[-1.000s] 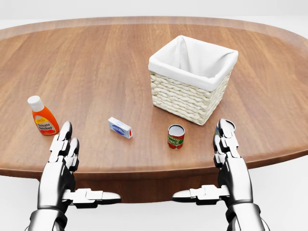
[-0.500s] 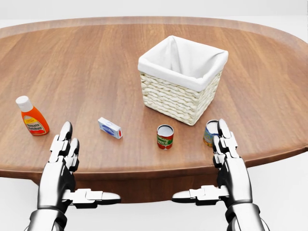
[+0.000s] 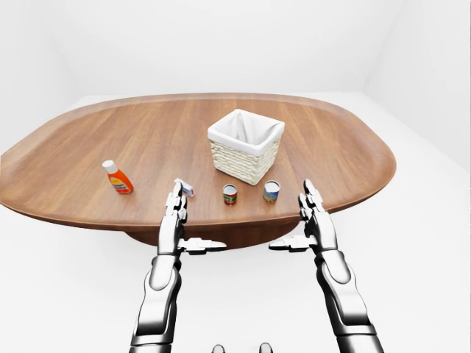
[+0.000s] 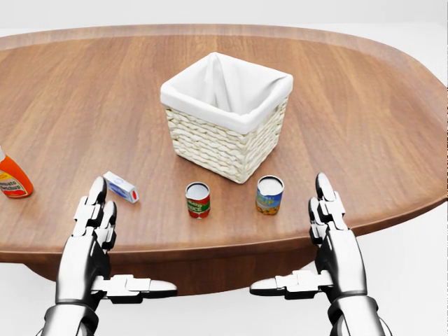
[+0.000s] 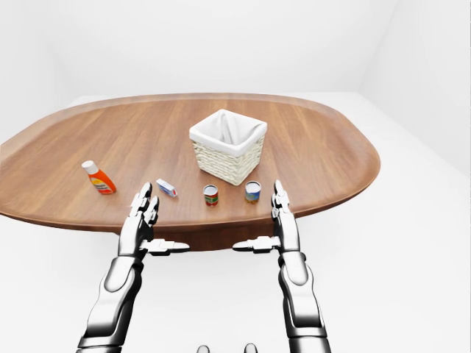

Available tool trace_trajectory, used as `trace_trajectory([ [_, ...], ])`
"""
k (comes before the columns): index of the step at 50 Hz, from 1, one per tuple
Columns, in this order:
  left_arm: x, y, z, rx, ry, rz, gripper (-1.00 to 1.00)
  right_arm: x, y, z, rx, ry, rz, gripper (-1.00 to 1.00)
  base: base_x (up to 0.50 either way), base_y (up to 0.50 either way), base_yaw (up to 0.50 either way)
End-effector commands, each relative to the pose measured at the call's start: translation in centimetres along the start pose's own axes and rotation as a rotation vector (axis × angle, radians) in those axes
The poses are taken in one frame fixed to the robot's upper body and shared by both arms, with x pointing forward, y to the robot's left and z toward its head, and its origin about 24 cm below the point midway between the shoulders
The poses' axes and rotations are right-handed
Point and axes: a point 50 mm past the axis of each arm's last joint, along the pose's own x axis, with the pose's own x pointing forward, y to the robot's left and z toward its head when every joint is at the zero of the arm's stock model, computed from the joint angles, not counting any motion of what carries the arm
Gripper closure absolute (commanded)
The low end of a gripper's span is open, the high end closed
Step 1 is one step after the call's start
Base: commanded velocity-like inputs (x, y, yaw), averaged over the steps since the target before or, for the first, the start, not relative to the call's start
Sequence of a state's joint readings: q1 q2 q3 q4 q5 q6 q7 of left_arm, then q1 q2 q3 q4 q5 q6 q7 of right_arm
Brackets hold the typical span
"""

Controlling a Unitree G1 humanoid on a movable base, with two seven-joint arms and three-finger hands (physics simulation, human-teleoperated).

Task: Pick up the alphabet soup and the cream cheese box, and put them in the basket.

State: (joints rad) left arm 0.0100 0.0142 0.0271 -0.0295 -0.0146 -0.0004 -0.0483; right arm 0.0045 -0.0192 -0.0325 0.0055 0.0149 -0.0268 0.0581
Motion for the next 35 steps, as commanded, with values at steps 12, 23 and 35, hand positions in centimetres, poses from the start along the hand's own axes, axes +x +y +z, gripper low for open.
trace_trajectory([
  [12, 0.1, 0.1, -0.1, -0.001, 0.001, 0.002, -1.0, 0.1, -0.1, 0.2, -0.015, -0.011, -0.028, -1.0, 0.0, 0.0, 0.0],
  [23, 0.1, 0.2, -0.1, -0.002, 0.002, 0.003, -1.0, 0.4, -1.6, 0.4, -0.02, -0.028, -0.176, -1.0, 0.0, 0.0, 0.0],
  [35, 0.2, 0.2, -0.3, -0.01, 0.005, 0.005, -1.0, 0.4, -2.9, 0.8, -0.014, -0.047, -0.272, -1.0, 0.0, 0.0, 0.0],
])
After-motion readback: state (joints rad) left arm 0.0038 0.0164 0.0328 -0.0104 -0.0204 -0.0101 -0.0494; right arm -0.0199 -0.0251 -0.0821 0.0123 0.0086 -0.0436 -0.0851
